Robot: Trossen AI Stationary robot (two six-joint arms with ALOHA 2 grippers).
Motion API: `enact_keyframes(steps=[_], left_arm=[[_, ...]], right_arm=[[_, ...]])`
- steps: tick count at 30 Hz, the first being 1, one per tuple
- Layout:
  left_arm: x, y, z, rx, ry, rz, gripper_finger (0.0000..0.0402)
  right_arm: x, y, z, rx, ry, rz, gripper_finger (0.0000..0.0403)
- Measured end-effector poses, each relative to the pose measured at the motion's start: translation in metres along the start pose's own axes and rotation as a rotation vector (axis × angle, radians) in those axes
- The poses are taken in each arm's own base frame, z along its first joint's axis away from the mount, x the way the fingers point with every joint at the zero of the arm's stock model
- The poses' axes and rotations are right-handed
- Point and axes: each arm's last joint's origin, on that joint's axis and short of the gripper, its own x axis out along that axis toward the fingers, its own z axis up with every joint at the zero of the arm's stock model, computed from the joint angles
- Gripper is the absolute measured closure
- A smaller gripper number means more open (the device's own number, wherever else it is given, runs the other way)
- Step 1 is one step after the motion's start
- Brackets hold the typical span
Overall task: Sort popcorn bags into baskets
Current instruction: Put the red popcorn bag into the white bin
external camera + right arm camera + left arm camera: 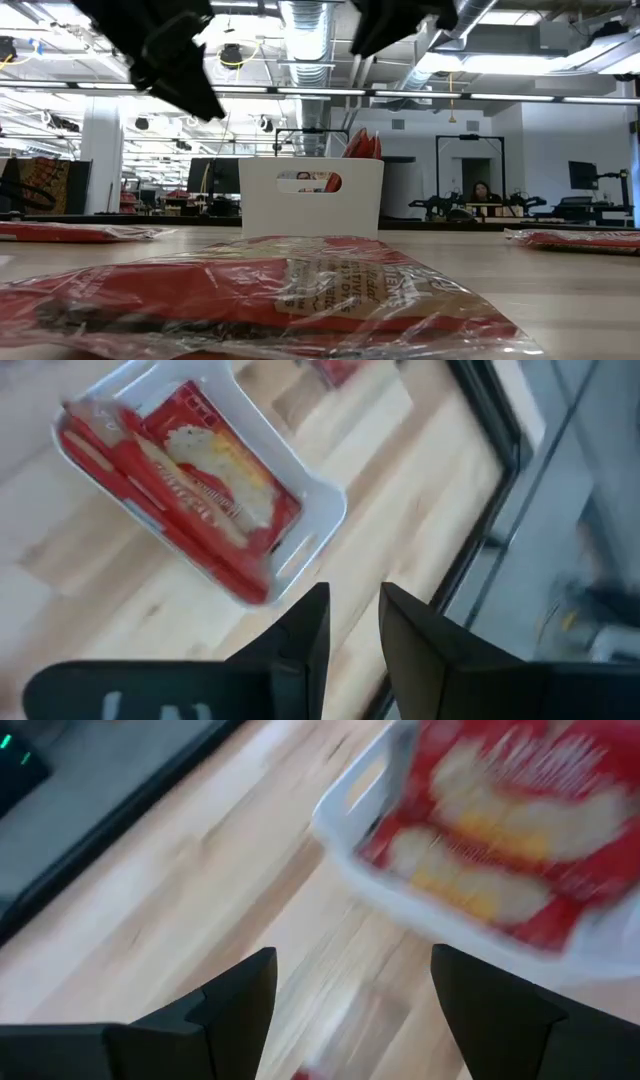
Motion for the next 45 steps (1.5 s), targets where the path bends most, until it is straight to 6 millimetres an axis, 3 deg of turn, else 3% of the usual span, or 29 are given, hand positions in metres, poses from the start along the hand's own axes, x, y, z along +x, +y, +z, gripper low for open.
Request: enact_keyframes(steps=[5,9,14,20,24,29,38,45], left_arm=[[-0.004,0.013,-0.020,-0.005,0.182,0.075,0.0143],[-0.003,0.029,-0.029,-0.005,0.338,0.154,0.0143],[0.005,0.043,-0.031,-0.035,0.564,0.124,0.0143],[0.005,0.040,-0.033,0.091,0.679,-0.041,0.0143],[-0.004,0.022,-0.038,0.168,0.641,-0.181,0.0143],[-0.015,0.007,-0.061,0.288,0.592,-0.286,0.0143],[-0.007,0.019,-0.103,0.315,0.625,-0.215,0.0143],[-0.003,0.028,-0.119,0.326,0.650,-0.189,0.0155]], right_arm=[[-0.008,0.003,-0.027,0.420,-0.078,0.186,0.0292],[0.013,0.021,-0.046,0.506,-0.057,0.208,0.0292],[0.032,0.043,-0.062,0.653,-0.063,0.194,0.0292],[0.038,0.067,-0.075,0.788,-0.141,0.157,0.0292],[0.038,0.085,-0.085,0.854,-0.224,0.126,0.0292],[0.041,0.102,-0.086,0.873,-0.394,0.083,0.0292],[0.056,0.121,-0.072,0.866,-0.480,0.131,0.0292],[0.059,0.121,-0.070,0.891,-0.487,0.133,0.0292]])
